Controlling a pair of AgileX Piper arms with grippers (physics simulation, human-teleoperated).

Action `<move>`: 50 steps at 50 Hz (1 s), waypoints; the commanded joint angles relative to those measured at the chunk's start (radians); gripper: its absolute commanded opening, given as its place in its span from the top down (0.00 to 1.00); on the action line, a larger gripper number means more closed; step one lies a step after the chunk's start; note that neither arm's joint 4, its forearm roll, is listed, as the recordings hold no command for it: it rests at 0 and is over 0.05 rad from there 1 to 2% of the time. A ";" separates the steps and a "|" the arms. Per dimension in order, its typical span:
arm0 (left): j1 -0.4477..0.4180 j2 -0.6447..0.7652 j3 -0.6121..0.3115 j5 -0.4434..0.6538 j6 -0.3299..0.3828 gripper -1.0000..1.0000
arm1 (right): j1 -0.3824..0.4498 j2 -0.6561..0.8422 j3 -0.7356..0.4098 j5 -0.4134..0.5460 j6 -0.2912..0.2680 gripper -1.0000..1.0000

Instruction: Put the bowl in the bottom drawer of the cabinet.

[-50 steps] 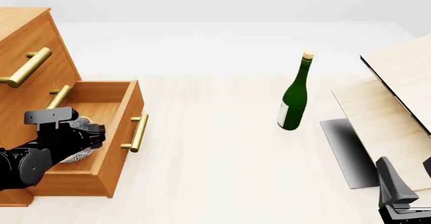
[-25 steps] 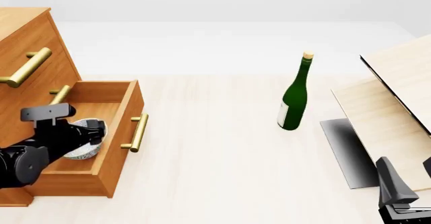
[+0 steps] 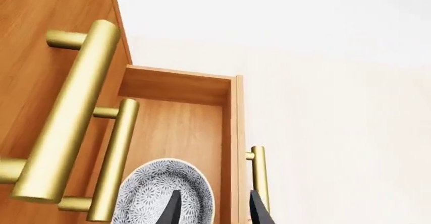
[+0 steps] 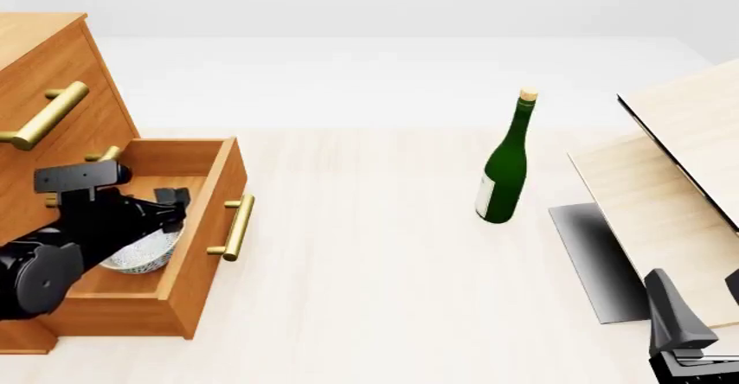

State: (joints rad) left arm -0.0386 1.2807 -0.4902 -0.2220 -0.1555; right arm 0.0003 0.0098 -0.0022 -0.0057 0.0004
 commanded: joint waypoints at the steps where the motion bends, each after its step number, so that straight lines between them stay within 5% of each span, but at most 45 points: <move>1: -0.031 -0.024 -0.019 0.010 -0.014 0.00 | 0.000 0.000 0.000 0.000 0.000 0.00; 7: -0.052 0.004 0.004 -0.057 -0.014 0.00 | 0.000 0.000 0.000 0.000 0.000 0.00; 8: -0.058 -0.045 -0.037 0.027 -0.017 0.00 | 0.000 0.000 0.000 0.000 0.000 0.00; 12: -0.059 0.015 0.001 -0.064 -0.007 0.00 | 0.000 0.000 0.000 0.000 0.000 0.00; 13: -0.060 -0.039 -0.027 0.018 -0.008 0.00 | 0.000 0.000 0.000 0.000 0.000 0.00; 17: -0.062 -0.060 -0.044 0.047 -0.002 0.00 | 0.000 0.000 0.000 0.000 0.000 0.00; 22: -0.063 -0.024 0.000 -0.038 0.000 0.00 | 0.000 0.000 0.000 0.000 0.000 0.00; 36: -0.064 -0.054 -0.002 -0.024 0.022 0.00 | 0.000 0.000 0.000 0.000 0.000 0.00; 39: -0.063 -0.114 -0.045 0.072 0.022 0.00 | 0.000 0.000 0.000 0.000 0.000 0.00; 40: -0.061 -0.078 0.000 -0.010 0.023 0.00 | 0.000 0.000 0.000 0.000 0.000 0.00; 50: -0.062 -0.111 0.003 0.002 0.025 0.00 | 0.000 0.000 0.000 0.000 0.000 0.00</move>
State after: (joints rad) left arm -0.1004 1.1995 -0.4929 -0.2271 -0.1351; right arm 0.0003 0.0098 -0.0022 -0.0057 0.0004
